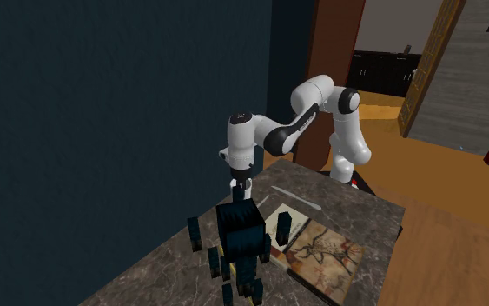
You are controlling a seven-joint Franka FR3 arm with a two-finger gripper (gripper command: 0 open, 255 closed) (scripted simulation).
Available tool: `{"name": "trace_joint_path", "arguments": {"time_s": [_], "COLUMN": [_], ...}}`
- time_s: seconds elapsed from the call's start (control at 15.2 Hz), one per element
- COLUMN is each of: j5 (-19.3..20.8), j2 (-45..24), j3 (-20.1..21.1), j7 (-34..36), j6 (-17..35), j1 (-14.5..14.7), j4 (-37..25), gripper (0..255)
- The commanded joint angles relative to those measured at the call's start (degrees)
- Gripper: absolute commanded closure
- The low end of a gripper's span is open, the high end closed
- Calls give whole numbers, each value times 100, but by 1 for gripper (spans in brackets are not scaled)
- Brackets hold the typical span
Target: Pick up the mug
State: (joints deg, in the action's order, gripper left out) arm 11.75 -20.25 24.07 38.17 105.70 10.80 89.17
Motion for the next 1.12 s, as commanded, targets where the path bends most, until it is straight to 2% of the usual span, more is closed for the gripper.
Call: {"name": "trace_joint_path", "arguments": {"time_s": [0.0, 0.92, 1.06], "j5": [-8, -38, -38], "j2": [12, 12, 10], "j3": [3, 37, 37], "j7": [-11, -104, -105], "j6": [-72, -1147, -1159], "j1": [2, 95, 97], "j4": [-63, -1148, -1162], "gripper": [255, 255, 255]}}
